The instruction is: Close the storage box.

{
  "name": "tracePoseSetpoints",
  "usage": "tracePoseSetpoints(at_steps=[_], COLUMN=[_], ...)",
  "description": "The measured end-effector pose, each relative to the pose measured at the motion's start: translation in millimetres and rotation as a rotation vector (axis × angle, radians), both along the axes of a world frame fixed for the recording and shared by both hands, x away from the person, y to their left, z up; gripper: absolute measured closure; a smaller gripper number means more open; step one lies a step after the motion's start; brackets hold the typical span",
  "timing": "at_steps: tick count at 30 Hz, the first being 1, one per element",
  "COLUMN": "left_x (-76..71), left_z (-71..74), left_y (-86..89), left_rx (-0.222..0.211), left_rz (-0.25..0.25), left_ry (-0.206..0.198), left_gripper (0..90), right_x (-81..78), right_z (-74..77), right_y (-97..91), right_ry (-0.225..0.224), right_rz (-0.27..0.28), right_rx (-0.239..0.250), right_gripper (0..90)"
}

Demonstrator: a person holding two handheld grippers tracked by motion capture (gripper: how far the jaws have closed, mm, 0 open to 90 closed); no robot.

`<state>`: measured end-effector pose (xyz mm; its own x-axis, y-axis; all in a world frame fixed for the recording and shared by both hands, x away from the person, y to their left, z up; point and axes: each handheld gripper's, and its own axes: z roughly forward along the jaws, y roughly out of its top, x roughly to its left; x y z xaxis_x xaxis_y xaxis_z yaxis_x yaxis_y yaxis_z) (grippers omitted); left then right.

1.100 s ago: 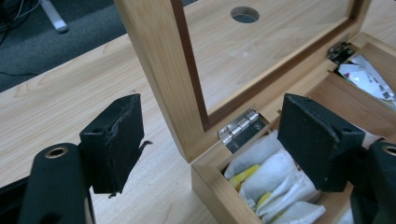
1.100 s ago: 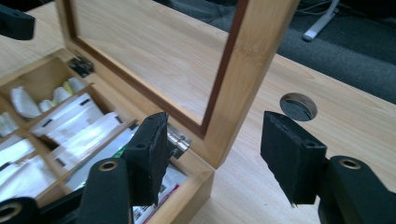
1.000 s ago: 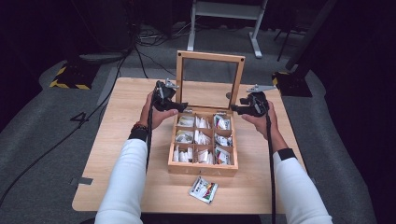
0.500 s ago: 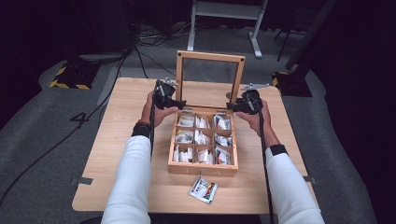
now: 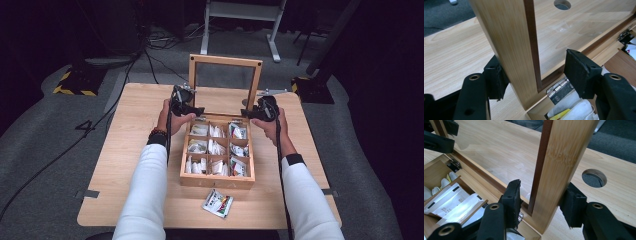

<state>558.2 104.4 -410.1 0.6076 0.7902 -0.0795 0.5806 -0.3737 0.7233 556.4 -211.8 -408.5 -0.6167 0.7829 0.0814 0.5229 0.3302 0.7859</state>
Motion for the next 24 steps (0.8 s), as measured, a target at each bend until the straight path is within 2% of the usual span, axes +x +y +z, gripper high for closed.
tracePoseSetpoints(at_steps=[2,3,5,6,10,13,18,19,21,24], left_x=[-0.1,-0.8,-1.1,-2.4,-5.3,-8.9,-12.1,-13.2,-14.7,-15.4], left_z=[0.4,0.9,1.3,1.5,3.0,3.3,5.1,6.3,7.0,7.7], left_y=[1.0,2.6,3.6,4.6,5.2,7.0,8.2,9.1,9.7,11.0], left_rx=[-0.012,-0.032,-0.035,-0.059,-0.058,-0.054,-0.056,-0.043,-0.055,-0.051], left_rz=[0.001,0.004,0.004,0.008,0.01,0.001,-0.001,-0.005,-0.005,-0.007], left_ry=[0.006,0.009,0.007,0.014,0.011,-0.005,-0.015,-0.023,-0.02,-0.025], left_gripper=[40.6,41.3,42.4,42.9,44.1,45.4,47.0,47.4,48.3,49.0], right_x=[-0.7,-2.5,-3.1,-4.2,-6.1,-8.7,-12.3,-13.4,-14.3,-15.0], right_z=[-0.2,-0.7,-0.8,-0.4,1.6,3.0,4.5,5.0,5.2,5.6], right_y=[0.3,0.4,0.3,-0.1,-1.0,-2.5,-3.3,-3.4,-3.8,-4.0], right_ry=[-0.006,-0.012,-0.013,-0.017,-0.019,-0.02,-0.029,-0.036,-0.035,-0.036], right_rz=[-0.002,-0.01,-0.013,-0.017,-0.015,-0.015,-0.008,-0.005,-0.002,0.0], right_rx=[-0.002,0.006,0.012,0.02,0.023,0.044,0.043,0.039,0.041,0.042], right_gripper=[54.3,54.4,54.4,54.7,55.7,56.1,56.4,56.4,56.3,56.4])
